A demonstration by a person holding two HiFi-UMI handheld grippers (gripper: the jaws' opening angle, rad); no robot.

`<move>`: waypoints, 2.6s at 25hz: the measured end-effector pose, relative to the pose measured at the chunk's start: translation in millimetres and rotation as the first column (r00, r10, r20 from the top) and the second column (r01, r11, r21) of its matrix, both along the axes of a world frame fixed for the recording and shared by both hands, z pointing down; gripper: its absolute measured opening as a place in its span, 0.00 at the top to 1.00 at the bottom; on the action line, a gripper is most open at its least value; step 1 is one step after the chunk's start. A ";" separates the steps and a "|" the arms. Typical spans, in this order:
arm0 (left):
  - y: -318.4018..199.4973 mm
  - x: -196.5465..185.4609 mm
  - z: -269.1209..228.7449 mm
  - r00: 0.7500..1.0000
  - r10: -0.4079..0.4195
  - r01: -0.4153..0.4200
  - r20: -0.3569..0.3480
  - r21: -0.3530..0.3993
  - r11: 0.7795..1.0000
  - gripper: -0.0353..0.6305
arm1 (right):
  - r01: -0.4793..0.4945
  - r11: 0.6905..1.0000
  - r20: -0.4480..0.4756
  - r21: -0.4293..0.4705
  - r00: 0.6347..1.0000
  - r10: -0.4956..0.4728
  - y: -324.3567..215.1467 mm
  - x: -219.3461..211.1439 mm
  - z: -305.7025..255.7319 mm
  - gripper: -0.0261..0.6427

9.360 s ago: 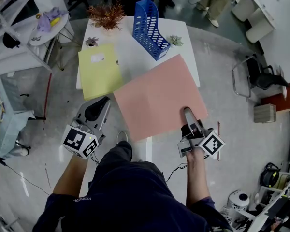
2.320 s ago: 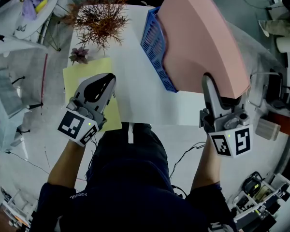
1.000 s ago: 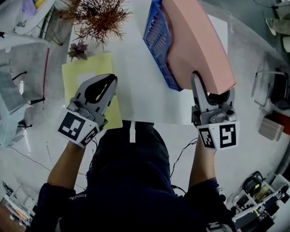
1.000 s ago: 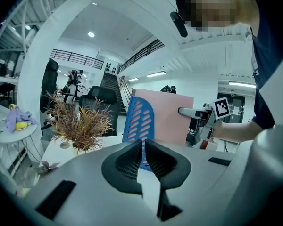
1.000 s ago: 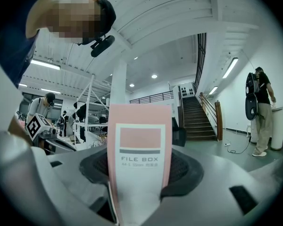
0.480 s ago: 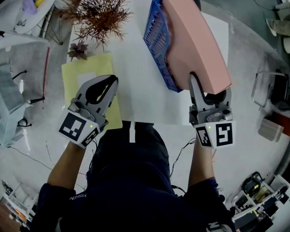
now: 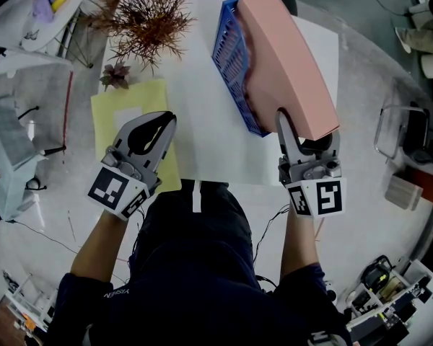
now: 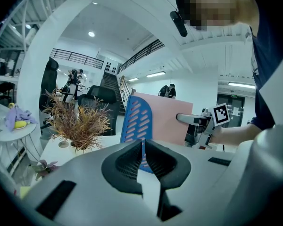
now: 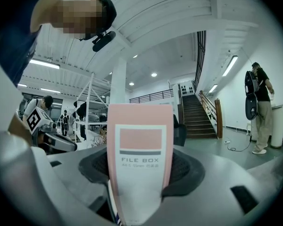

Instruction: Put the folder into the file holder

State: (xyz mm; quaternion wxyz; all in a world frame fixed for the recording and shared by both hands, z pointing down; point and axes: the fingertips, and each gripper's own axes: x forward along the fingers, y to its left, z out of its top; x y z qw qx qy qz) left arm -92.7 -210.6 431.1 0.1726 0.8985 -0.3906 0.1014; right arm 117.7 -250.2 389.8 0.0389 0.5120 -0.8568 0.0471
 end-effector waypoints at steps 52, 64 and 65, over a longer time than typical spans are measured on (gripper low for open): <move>29.2 40.6 -60.3 0.997 0.072 -0.071 0.001 0.139 0.988 0.88 | -0.040 0.997 0.065 -0.067 0.997 0.044 72.5 30.9 -13.6 0.45; 42.9 47.9 -75.0 0.998 0.061 -0.060 0.003 0.162 0.985 0.88 | -0.018 0.997 0.083 -0.081 0.996 0.024 94.1 32.4 -19.7 0.53; 43.7 48.3 -76.0 0.998 0.060 -0.059 0.003 0.163 0.985 0.88 | -0.014 0.997 0.082 -0.081 0.996 0.020 95.1 31.9 -20.6 0.54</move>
